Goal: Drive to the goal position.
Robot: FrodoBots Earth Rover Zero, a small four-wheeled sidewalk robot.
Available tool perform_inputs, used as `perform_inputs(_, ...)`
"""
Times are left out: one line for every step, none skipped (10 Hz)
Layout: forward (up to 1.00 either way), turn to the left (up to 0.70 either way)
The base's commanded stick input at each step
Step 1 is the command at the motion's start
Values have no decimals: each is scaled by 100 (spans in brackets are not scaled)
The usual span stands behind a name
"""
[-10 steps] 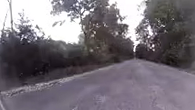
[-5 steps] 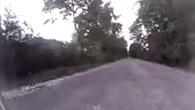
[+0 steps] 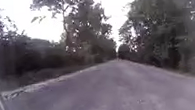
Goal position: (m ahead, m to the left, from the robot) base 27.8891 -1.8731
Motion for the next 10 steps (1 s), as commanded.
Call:
perform_inputs(70,-17)
perform_inputs(70,-35)
perform_inputs(70,-35)
perform_inputs(70,-33)
perform_inputs(70,-10)
perform_inputs(70,0)
perform_inputs(70,0)
perform_inputs(70,0)
perform_inputs(70,0)
perform_inputs(70,0)
